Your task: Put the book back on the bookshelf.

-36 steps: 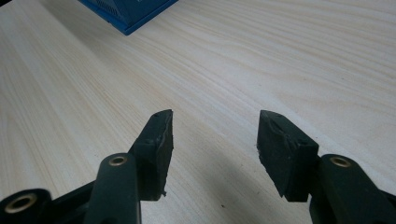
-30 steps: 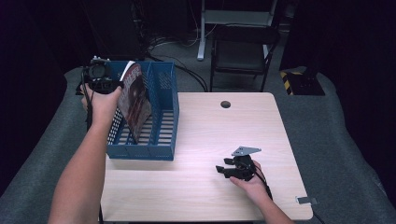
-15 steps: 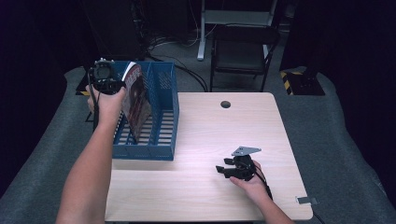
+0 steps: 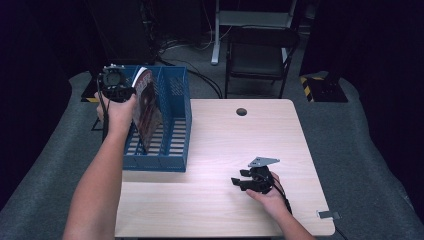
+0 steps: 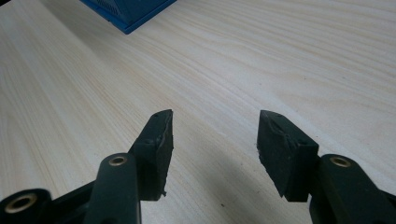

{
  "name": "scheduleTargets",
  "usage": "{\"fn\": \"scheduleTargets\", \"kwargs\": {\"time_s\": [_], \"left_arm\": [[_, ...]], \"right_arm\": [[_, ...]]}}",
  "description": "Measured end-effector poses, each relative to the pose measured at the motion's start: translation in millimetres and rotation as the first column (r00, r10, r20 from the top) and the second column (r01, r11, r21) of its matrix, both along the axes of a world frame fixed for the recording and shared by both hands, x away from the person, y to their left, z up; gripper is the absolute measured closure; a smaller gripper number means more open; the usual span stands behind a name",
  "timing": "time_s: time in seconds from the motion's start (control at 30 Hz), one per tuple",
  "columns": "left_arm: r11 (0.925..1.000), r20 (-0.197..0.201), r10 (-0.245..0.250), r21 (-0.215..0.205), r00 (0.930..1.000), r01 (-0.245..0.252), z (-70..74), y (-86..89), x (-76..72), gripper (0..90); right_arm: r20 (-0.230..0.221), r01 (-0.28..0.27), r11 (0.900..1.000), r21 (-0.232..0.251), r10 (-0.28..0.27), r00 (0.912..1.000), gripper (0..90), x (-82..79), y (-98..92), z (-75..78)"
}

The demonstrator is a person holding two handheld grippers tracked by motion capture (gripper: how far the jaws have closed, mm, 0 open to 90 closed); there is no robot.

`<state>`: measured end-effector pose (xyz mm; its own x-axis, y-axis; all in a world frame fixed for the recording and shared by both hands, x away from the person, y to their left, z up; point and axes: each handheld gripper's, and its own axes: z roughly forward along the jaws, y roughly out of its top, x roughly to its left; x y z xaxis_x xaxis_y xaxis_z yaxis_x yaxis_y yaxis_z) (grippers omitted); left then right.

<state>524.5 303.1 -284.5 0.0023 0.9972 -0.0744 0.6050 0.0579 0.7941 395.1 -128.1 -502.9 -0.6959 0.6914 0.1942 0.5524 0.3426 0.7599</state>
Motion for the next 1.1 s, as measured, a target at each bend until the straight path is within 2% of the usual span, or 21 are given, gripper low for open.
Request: {"fn": "scheduleTargets", "kwargs": {"time_s": [0.13,0.23,0.47,0.67,0.87,1.1], "left_arm": [[1.0,0.002,-0.006,0.007,1.0,0.006,-0.2,-0.3,-0.6,84.0],[0.9996,0.009,-0.004,0.028,1.0,0.004,0.4,-0.4,-1.7,82.9],[0.9997,0.01,-0.003,0.023,0.9999,0.003,4.8,4.5,-6.1,73.8],[0.9997,0.007,-0.023,0.002,0.9997,0.023,4.0,10.5,-7.8,61.9],[0.9984,0.014,-0.054,-0.017,0.9984,0.054,3.1,11.1,-7.7,52.6],[0.9965,0.012,-0.079,-0.026,0.9968,0.079,2.3,7.6,-8.1,49.3]], "right_arm": [[0.001,-0.002,1.0,-0.001,0.002,1.0,45.7,0.2,-0.1,-0.1],[-0.001,-0.002,1.0,0.001,0.002,1.0,45.7,0.1,0.2,-0.1],[-0.002,-0.01,1.0,-0.007,0.01,0.9999,45.7,0.2,1.0,-0.8],[-0.005,-0.005,1.0,0.005,0.005,1.0,45.7,-0.5,1.7,-1.0],[-0.006,-0.01,1.0,-0.009,0.01,0.9999,45.7,0.0,2.0,-1.5],[-0.006,-0.01,1.0,-0.006,0.009,0.9999,45.7,-0.1,2.0,-1.4]]}}
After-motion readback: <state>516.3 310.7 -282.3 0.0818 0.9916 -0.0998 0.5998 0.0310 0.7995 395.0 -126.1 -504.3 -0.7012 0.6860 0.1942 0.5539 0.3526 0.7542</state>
